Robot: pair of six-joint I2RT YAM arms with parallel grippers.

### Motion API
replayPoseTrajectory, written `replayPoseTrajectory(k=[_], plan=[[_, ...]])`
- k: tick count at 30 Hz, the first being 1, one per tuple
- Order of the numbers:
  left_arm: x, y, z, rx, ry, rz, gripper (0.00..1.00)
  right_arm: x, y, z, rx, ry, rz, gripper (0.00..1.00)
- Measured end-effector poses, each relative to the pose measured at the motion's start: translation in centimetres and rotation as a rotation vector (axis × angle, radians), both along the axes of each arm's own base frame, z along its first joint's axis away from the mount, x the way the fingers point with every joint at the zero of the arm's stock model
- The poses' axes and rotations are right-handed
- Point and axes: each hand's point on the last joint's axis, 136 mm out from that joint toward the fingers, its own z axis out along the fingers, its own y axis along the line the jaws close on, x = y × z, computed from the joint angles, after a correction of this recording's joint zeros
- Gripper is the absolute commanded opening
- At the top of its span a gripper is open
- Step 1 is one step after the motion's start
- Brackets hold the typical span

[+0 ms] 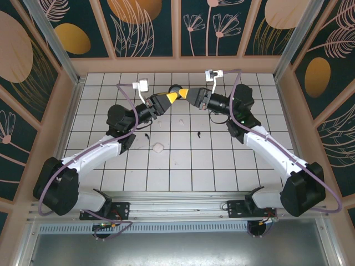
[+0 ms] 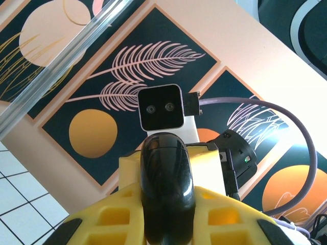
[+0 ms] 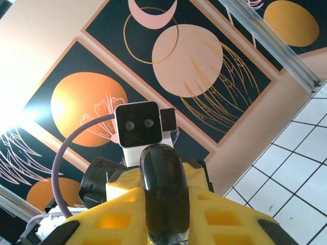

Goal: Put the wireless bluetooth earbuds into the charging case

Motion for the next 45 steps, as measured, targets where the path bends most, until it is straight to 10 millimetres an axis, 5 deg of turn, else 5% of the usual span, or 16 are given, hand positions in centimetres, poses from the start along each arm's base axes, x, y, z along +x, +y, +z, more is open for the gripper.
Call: replayPoseTrajectory(k=[8,19,31,40,45], plan=[[0.2,0.5,-1.0,0.099,0.023,0.079,0.41,0.1,0.2,-0.9,-0.084,-0.048,-0.006,0.13],[1.0,3.8,-2.2,0.393,-0.006,0.339,0.56,1.2,0.3,0.7,-0.308,-0.229,-0.034,0.13],[-2.2,6.7,-4.3,0.709,-0.379,0.434,0.64,-0.4,-0.7,-4.4,-0.493,-0.318,-0.002,0.16],[-4.8,3.9,-9.0,0.717,-0.449,0.186,0.64,-4.1,-0.5,-6.1,-0.524,-0.452,0.072,0.20],[-6.2,2.9,-9.4,0.640,-0.459,0.086,0.62,-5.6,-0.6,-7.7,-0.534,-0.447,0.108,0.21]])
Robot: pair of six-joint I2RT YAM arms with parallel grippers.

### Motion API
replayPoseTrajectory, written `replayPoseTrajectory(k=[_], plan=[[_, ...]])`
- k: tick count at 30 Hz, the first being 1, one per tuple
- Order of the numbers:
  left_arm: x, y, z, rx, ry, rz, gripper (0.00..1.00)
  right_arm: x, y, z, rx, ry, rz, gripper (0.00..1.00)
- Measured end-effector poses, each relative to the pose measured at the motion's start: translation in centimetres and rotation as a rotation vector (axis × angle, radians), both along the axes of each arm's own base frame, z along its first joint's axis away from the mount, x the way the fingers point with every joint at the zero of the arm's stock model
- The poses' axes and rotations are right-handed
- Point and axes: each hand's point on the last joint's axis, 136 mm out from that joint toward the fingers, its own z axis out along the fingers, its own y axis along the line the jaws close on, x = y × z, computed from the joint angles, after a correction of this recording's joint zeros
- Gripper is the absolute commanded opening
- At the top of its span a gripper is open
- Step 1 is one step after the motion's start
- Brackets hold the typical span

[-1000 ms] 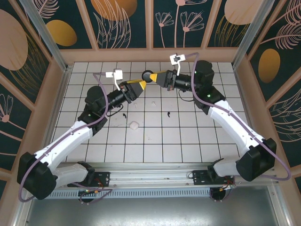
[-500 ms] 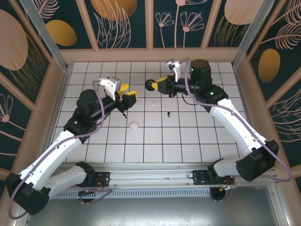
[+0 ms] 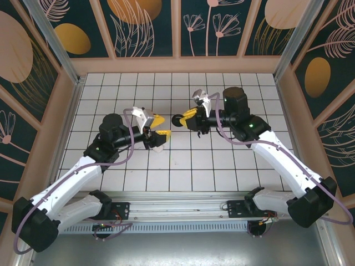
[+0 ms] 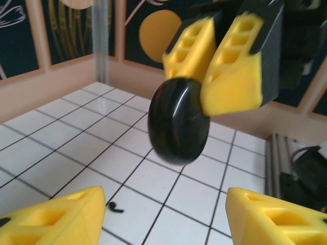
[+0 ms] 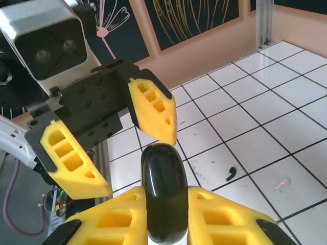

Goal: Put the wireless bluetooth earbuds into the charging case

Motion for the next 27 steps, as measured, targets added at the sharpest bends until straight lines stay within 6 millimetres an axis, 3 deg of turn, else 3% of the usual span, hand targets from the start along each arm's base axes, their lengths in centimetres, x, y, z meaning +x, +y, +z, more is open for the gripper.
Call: replayPoseTrajectory(k=[9,27], plan=[[-1.9,-0.6,1.1,-0.130,0.008,-0.119,0.58,-1.8,-0.1,0.3,0.016,-0.017,0.046,0.21],[-1.5,-1.7,0.7,-0.209,0.081,-0.182,0.48,-3.0,0.8,0.3,0.058,-0.008,0.089,0.21]])
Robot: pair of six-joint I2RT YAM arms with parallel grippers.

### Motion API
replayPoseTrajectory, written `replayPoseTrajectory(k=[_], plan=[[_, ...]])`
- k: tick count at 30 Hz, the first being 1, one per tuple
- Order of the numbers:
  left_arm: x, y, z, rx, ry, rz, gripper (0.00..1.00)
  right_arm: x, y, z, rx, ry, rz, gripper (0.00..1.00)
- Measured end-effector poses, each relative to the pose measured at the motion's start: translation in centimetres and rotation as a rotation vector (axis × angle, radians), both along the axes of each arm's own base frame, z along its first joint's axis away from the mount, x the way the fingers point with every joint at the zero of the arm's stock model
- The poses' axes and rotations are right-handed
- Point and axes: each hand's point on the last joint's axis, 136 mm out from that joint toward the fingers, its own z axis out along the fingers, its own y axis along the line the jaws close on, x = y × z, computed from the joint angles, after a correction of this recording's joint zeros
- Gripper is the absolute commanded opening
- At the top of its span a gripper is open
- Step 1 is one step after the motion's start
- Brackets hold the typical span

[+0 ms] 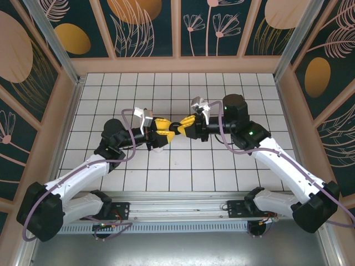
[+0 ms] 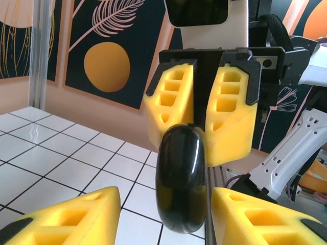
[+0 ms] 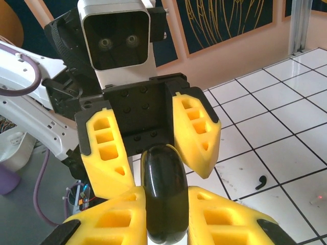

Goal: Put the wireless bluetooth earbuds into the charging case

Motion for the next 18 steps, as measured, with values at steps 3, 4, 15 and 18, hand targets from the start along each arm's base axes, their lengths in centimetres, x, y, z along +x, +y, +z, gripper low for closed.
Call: replayPoseTrajectory(k=[3,4,15,18], plan=[[0.03,-0.07,0.05,-0.005,-0.001,-0.004,0.43,0.13,0.13,-0.21,-0.003,0.005,0.002,0.21],[0.03,-0.09,0.06,-0.006,-0.001,-0.006,0.42,0.20,0.20,-0.30,-0.003,0.007,0.004,0.21],[0.38,-0.40,-0.75,0.006,0.024,-0.013,0.44,0.58,0.57,-0.76,-0.006,0.014,0.010,0.21],[0.40,-0.38,-0.60,0.000,0.023,-0.011,0.39,0.62,0.60,-0.83,-0.008,0.015,0.010,0.21]])
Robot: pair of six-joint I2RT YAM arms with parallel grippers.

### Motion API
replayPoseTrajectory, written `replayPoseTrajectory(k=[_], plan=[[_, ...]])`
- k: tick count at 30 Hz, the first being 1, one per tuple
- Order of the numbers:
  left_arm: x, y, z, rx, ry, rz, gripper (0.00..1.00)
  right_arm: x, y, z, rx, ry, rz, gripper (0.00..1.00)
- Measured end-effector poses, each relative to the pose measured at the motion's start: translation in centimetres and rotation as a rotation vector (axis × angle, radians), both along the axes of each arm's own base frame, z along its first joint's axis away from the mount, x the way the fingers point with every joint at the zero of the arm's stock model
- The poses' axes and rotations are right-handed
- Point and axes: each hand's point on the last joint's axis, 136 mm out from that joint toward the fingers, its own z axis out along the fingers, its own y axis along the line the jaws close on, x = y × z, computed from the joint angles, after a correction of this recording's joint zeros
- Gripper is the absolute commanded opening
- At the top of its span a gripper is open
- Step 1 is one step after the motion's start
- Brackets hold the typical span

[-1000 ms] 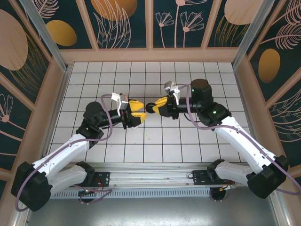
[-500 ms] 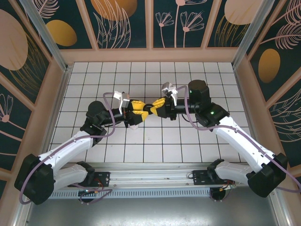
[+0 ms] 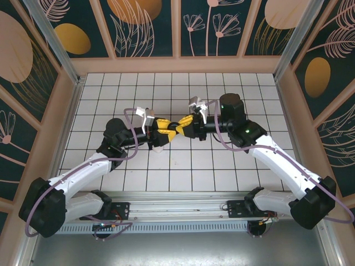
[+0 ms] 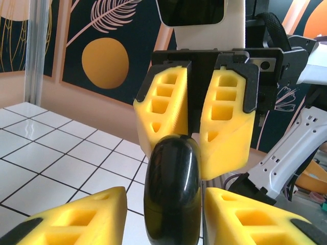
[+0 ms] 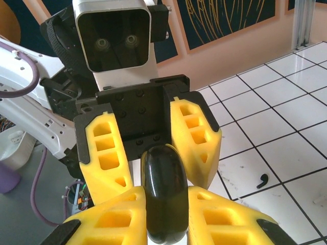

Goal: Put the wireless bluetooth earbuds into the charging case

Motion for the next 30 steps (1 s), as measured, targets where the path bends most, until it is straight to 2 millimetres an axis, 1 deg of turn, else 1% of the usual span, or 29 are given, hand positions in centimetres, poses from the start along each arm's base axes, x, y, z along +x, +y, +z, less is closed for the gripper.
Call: replayPoseTrajectory(k=[3,7,12,14,17,18,20,23,25,26,27,29,30], plan=[[0.02,0.02,0.18,-0.006,-0.006,0.003,0.38,0.04,0.01,-0.05,-0.001,0.000,0.000,0.21],[0.12,0.05,0.22,-0.008,-0.008,0.009,0.42,0.12,-0.01,-0.10,-0.002,0.000,-0.001,0.20],[0.17,0.09,-0.17,-0.003,0.001,0.015,0.41,0.22,-0.07,-0.10,-0.002,-0.001,-0.005,0.20],[0.17,0.10,-0.18,-0.003,0.001,0.015,0.39,0.24,-0.09,-0.11,-0.002,-0.001,-0.005,0.20],[0.14,0.09,-0.18,-0.003,0.001,0.013,0.31,0.26,-0.10,-0.10,-0.002,-0.002,-0.006,0.20],[0.09,0.06,-0.17,-0.003,0.000,0.011,0.30,0.28,-0.12,-0.11,-0.003,-0.001,-0.007,0.20],[0.04,0.04,-0.17,-0.004,0.002,0.008,0.31,0.30,-0.14,-0.10,-0.002,-0.002,-0.008,0.20],[0.05,0.05,-0.18,-0.003,0.003,0.009,0.35,0.32,-0.15,-0.10,-0.002,-0.002,-0.008,0.20],[0.06,0.05,-0.18,-0.004,0.003,0.009,0.34,0.33,-0.15,-0.09,-0.002,-0.002,-0.009,0.20],[0.05,0.05,-0.18,-0.003,0.003,0.009,0.32,0.32,-0.15,-0.10,-0.002,-0.001,-0.008,0.20],[0.04,0.04,-0.18,-0.003,0.003,0.008,0.27,0.32,-0.15,-0.10,-0.002,-0.001,-0.009,0.20],[-0.06,0.03,-0.20,-0.003,0.005,0.002,0.13,0.32,-0.17,-0.07,-0.002,-0.002,-0.009,0.20],[-0.07,0.07,-0.22,-0.003,0.013,-0.001,0.09,0.32,-0.19,-0.04,-0.001,-0.003,-0.009,0.21]])
